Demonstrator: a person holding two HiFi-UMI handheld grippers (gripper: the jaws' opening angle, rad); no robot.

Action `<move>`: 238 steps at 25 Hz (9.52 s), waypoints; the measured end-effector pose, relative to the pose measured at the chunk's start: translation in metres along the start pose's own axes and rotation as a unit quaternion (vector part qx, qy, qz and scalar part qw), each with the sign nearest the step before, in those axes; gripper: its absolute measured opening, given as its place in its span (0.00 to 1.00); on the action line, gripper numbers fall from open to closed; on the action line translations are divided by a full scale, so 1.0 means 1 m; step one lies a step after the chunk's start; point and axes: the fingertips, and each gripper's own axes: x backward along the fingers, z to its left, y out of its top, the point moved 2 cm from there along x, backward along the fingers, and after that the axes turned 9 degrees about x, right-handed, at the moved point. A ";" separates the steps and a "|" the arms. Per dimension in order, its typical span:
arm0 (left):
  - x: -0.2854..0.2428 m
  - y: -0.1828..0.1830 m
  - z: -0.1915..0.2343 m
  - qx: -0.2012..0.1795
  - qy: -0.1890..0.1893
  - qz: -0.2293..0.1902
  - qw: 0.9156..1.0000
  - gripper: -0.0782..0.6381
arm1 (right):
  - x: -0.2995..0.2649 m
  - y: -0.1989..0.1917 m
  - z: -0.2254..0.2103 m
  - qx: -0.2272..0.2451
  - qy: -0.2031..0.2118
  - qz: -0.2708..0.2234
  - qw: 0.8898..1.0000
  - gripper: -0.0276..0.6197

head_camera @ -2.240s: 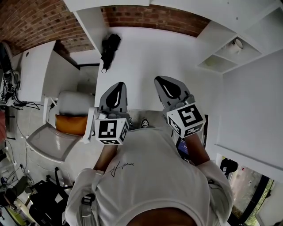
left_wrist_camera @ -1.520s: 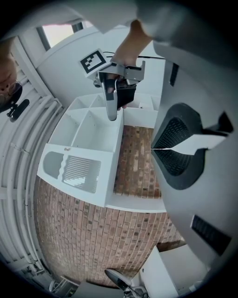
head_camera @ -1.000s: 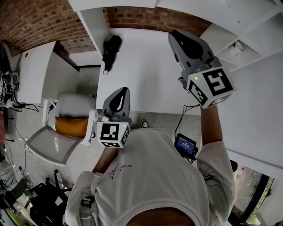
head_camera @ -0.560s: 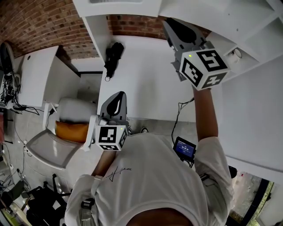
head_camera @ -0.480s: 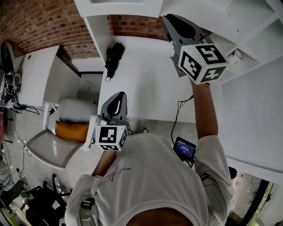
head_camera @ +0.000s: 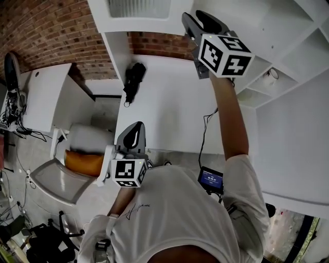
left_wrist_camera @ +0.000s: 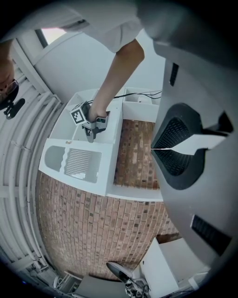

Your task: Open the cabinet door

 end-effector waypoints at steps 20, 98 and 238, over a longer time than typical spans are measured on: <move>0.006 -0.010 0.001 0.001 -0.001 0.006 1.000 0.13 | -0.041 -0.002 -0.009 -0.022 -0.047 0.023 0.998 0.35; -0.003 -0.025 -0.028 0.013 -0.049 0.019 0.999 0.13 | 0.039 0.014 0.048 -0.028 0.021 -0.017 0.999 0.18; 0.046 -0.017 0.029 0.051 0.057 -0.008 0.997 0.13 | 0.072 0.069 0.254 -0.039 0.355 -0.158 0.920 0.13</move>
